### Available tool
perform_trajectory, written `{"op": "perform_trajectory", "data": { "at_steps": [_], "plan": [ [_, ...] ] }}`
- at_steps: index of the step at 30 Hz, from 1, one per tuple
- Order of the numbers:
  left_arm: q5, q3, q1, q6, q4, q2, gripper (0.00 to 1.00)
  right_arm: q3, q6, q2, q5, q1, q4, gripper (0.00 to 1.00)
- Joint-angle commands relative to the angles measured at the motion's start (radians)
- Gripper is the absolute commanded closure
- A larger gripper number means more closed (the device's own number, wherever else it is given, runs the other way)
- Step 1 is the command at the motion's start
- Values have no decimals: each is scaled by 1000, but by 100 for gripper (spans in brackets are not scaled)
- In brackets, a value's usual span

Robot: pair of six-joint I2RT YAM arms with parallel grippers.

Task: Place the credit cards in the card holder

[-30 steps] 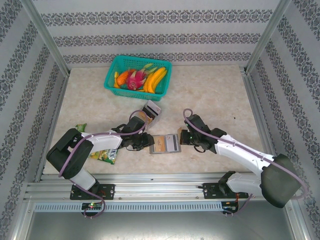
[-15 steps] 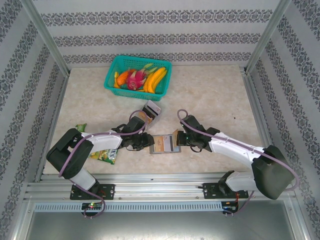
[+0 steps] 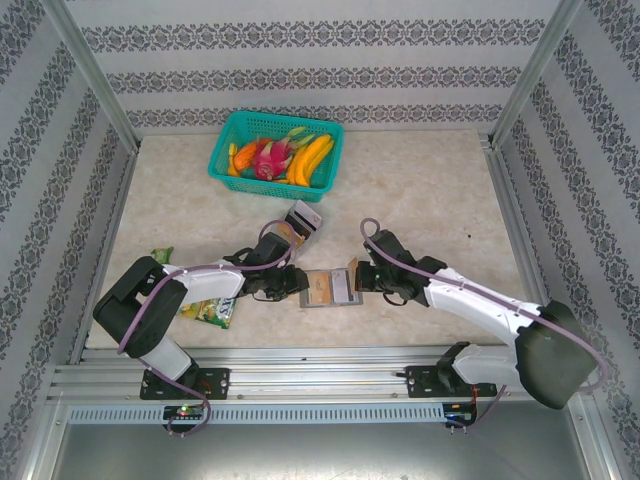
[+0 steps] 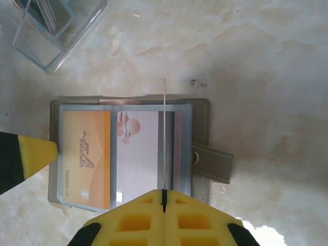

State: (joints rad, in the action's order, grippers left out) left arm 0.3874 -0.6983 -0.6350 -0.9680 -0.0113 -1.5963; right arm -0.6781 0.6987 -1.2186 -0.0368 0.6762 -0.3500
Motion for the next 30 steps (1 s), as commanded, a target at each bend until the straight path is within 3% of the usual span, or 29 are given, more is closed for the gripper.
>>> {"op": "perform_trajectory", "data": {
  "at_steps": [1,24,30],
  "plan": [
    [-13,-18,-15,9,5,-6,70,-14,-28,34,48,-10,-65,100],
    [-16,-16,-15,7,3,-1,71,10,-36,-59,71,15,-35,100],
    [-19,-11,-16,8,-3,5,71,-13,-39,4,73,15,-61,100]
  ]
}}
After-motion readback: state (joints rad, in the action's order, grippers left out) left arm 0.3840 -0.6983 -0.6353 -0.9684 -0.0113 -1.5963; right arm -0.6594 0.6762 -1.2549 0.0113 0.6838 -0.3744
